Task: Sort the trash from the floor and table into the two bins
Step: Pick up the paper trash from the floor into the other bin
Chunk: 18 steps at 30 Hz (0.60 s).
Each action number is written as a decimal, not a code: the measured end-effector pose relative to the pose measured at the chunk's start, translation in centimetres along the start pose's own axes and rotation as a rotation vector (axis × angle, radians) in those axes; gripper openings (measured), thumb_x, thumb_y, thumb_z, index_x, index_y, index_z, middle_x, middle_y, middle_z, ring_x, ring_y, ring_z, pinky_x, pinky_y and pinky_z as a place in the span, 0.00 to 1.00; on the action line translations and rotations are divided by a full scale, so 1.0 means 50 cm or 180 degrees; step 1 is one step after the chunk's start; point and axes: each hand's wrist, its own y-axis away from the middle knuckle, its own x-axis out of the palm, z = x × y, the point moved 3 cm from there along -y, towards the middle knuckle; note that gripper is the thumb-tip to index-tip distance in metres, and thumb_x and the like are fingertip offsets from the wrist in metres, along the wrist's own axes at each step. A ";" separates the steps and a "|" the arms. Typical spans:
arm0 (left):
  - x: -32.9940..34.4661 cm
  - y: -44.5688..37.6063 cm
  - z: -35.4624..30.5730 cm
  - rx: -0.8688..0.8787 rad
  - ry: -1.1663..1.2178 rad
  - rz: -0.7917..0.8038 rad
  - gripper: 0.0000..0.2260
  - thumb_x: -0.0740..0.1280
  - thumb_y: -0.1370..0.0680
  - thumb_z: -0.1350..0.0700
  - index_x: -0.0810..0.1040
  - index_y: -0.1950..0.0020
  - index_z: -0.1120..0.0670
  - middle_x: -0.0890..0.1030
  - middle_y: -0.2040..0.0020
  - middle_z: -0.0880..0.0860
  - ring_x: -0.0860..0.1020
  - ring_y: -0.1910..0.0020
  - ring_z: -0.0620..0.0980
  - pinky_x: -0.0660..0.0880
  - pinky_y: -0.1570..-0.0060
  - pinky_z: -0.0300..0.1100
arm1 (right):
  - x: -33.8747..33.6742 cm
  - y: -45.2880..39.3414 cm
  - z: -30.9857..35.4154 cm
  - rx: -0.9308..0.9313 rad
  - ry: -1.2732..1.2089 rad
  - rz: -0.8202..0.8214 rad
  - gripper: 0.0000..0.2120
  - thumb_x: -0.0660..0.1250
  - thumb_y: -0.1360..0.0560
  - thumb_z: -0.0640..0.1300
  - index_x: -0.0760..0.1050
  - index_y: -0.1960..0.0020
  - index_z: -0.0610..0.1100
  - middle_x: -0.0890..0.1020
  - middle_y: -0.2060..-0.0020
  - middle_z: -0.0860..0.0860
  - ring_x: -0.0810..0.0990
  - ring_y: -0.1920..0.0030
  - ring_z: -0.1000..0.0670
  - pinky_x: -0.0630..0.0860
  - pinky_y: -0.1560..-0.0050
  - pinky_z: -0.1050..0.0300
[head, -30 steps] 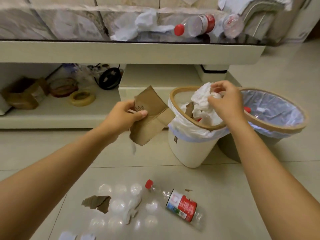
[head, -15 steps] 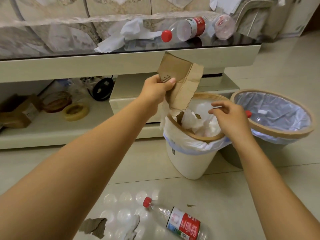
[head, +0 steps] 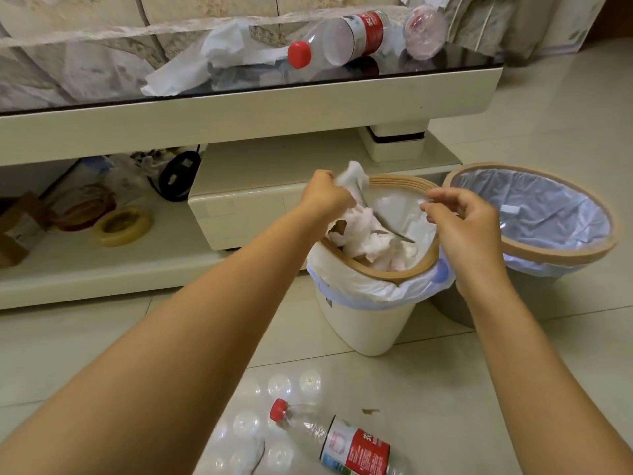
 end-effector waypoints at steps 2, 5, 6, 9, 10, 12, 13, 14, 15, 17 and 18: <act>-0.011 0.000 0.006 0.0128 -0.0244 -0.0081 0.31 0.68 0.26 0.64 0.60 0.25 0.55 0.75 0.35 0.56 0.75 0.39 0.55 0.73 0.44 0.45 | 0.005 0.003 0.002 -0.0076 0.0048 -0.0030 0.08 0.65 0.24 0.40 0.77 0.47 0.49 0.80 0.54 0.56 0.77 0.53 0.59 0.74 0.52 0.64; -0.044 0.022 0.021 0.0336 -0.0252 -0.0125 0.29 0.69 0.26 0.64 0.64 0.27 0.56 0.76 0.36 0.53 0.75 0.41 0.52 0.73 0.45 0.44 | 0.017 0.009 0.009 -0.0165 0.0116 -0.0005 0.09 0.64 0.24 0.40 0.77 0.45 0.48 0.80 0.52 0.53 0.77 0.53 0.60 0.71 0.56 0.69; -0.060 0.036 0.033 0.0366 -0.0218 -0.0125 0.27 0.69 0.26 0.64 0.66 0.28 0.56 0.76 0.38 0.53 0.76 0.42 0.51 0.74 0.47 0.42 | 0.022 0.013 0.013 -0.0195 0.0141 0.0040 0.10 0.64 0.24 0.40 0.77 0.44 0.48 0.80 0.51 0.52 0.77 0.52 0.59 0.71 0.55 0.68; -0.119 0.093 0.095 0.0413 -0.0245 -0.0172 0.19 0.67 0.26 0.63 0.73 0.34 0.55 0.79 0.44 0.51 0.78 0.46 0.48 0.73 0.55 0.35 | 0.043 0.034 0.030 -0.0327 0.0212 0.0279 0.10 0.65 0.25 0.41 0.78 0.44 0.47 0.81 0.50 0.53 0.78 0.49 0.57 0.74 0.50 0.65; -0.141 0.115 0.122 0.0384 -0.0298 -0.0223 0.18 0.67 0.25 0.61 0.75 0.35 0.55 0.80 0.44 0.51 0.79 0.45 0.47 0.73 0.54 0.35 | 0.054 0.046 0.039 -0.0400 0.0250 0.0399 0.10 0.65 0.25 0.41 0.78 0.44 0.47 0.81 0.51 0.53 0.79 0.49 0.58 0.75 0.48 0.65; -0.188 0.163 0.186 0.0236 -0.0293 -0.0325 0.16 0.66 0.23 0.59 0.75 0.35 0.54 0.80 0.44 0.49 0.78 0.45 0.45 0.72 0.50 0.35 | 0.081 0.079 0.059 -0.0555 0.0286 0.0712 0.09 0.65 0.24 0.41 0.79 0.45 0.46 0.82 0.52 0.53 0.79 0.51 0.60 0.75 0.49 0.69; -0.209 0.191 0.220 0.0149 -0.0234 -0.0363 0.15 0.66 0.22 0.58 0.75 0.36 0.53 0.80 0.43 0.49 0.78 0.45 0.45 0.72 0.50 0.35 | 0.097 0.098 0.068 -0.0633 0.0289 0.0881 0.09 0.65 0.24 0.42 0.79 0.46 0.46 0.82 0.52 0.53 0.79 0.51 0.61 0.75 0.49 0.69; -0.230 0.218 0.256 0.0052 -0.0181 -0.0388 0.14 0.66 0.22 0.58 0.76 0.36 0.53 0.80 0.43 0.49 0.77 0.45 0.44 0.72 0.50 0.34 | 0.114 0.120 0.077 -0.0720 0.0297 0.1051 0.08 0.64 0.24 0.42 0.79 0.46 0.46 0.82 0.52 0.52 0.79 0.51 0.60 0.76 0.49 0.67; -0.249 0.247 0.293 -0.0058 -0.0158 -0.0403 0.13 0.66 0.22 0.57 0.76 0.37 0.52 0.80 0.43 0.48 0.77 0.45 0.43 0.71 0.49 0.35 | 0.132 0.144 0.084 -0.0796 0.0311 0.1225 0.08 0.64 0.24 0.42 0.79 0.48 0.46 0.82 0.53 0.52 0.79 0.51 0.59 0.76 0.49 0.66; -0.280 0.298 0.371 -0.0309 -0.0193 -0.0372 0.13 0.66 0.22 0.55 0.76 0.37 0.51 0.80 0.44 0.48 0.76 0.44 0.44 0.72 0.46 0.38 | 0.172 0.195 0.087 -0.0878 0.0362 0.1629 0.06 0.65 0.25 0.41 0.79 0.51 0.48 0.82 0.57 0.53 0.80 0.54 0.57 0.76 0.52 0.65; -0.291 0.323 0.410 -0.0437 -0.0218 -0.0320 0.13 0.66 0.22 0.55 0.76 0.38 0.51 0.80 0.44 0.49 0.77 0.44 0.45 0.72 0.46 0.40 | 0.195 0.221 0.080 -0.0882 0.0407 0.1870 0.06 0.65 0.25 0.41 0.79 0.52 0.49 0.82 0.58 0.54 0.80 0.55 0.55 0.75 0.54 0.63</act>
